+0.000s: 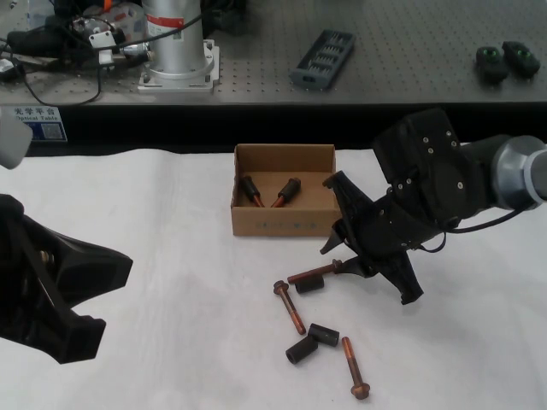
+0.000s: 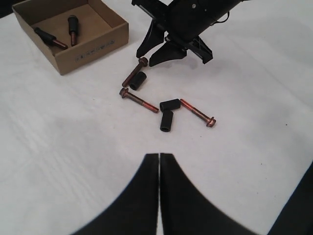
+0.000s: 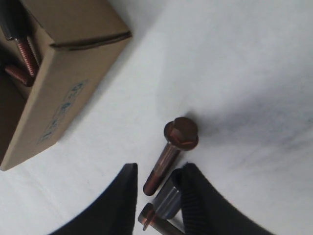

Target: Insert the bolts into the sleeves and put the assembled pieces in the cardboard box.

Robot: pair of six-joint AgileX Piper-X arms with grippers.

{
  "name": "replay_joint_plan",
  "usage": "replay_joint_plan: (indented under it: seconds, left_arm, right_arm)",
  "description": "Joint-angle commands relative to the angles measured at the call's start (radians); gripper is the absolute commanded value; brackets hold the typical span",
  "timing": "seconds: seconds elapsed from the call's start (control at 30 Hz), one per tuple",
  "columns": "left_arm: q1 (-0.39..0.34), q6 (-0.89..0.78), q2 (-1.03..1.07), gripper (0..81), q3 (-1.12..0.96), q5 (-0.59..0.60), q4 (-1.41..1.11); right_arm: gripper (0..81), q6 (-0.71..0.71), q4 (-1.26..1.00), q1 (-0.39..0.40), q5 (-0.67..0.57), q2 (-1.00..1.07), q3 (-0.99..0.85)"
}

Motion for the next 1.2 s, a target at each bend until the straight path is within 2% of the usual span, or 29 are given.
replay_joint_plan:
  seconds: [0.0, 1.17]
  left_arm:
    - [0.002, 0.003, -0.007, 0.7, 0.000, 0.004, -0.007]
    - [0.002, 0.006, 0.028, 0.7, 0.000, -0.023, -0.030]
  right_arm:
    - [24.1, -0.008, -0.001, 0.002, 0.017, -0.016, -0.009]
    - [24.1, 0.052, -0.071, 0.031, 0.001, 0.088, -0.009]
